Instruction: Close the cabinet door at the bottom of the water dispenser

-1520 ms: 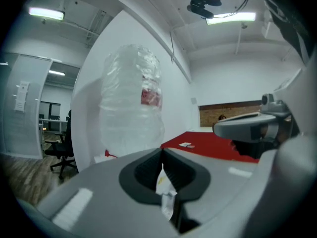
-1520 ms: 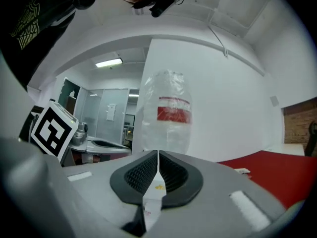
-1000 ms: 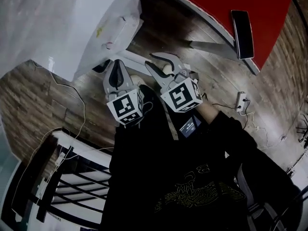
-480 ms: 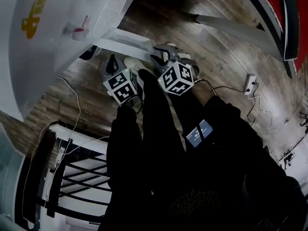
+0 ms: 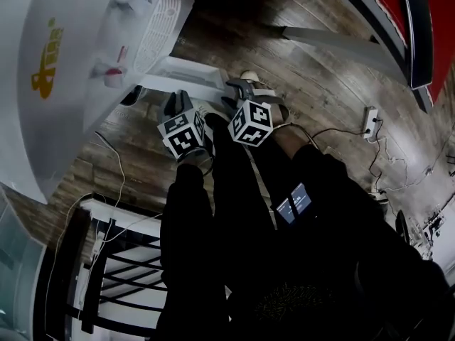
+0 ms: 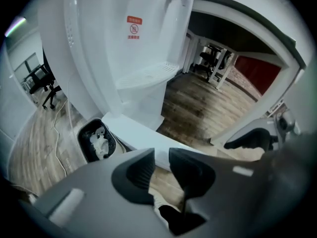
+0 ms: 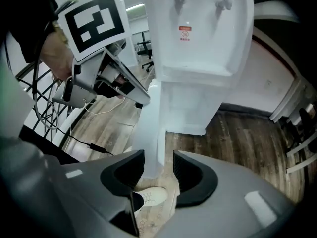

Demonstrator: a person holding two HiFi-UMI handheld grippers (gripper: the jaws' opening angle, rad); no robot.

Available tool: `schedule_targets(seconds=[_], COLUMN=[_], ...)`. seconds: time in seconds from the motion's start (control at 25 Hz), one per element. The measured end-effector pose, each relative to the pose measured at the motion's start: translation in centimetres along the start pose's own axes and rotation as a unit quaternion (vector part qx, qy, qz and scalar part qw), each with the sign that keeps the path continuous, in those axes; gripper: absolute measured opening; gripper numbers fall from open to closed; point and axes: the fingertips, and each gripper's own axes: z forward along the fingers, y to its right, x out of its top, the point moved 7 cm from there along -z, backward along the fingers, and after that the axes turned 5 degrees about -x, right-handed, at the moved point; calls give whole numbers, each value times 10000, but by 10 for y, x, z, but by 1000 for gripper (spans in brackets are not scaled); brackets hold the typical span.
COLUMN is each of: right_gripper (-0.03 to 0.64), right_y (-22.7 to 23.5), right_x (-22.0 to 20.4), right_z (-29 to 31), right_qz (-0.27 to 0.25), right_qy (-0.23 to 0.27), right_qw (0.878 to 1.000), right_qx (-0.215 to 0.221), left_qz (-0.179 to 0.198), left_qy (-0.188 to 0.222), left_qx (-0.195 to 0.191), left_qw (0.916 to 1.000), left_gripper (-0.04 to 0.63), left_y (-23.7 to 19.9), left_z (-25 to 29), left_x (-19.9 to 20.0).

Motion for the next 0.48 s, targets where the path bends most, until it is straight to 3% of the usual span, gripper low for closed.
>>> schedule_targets(seconds=[0.28,0.48], right_gripper=[183,114], right_y=[30,76], right_x=[-4,4], right_z=[-2,2], right_qz=[218,385], right_qy=[121,290], right_qw=[9988,9935], right_qx=[-418,-1033], left_qz=[-11,143], left_qy=[-113,287], left_qx=[-203,-178], left_qw=[9997,9993], left_gripper=[83,53], left_y=[18,32], left_z=[14,9], left_x=[10,28])
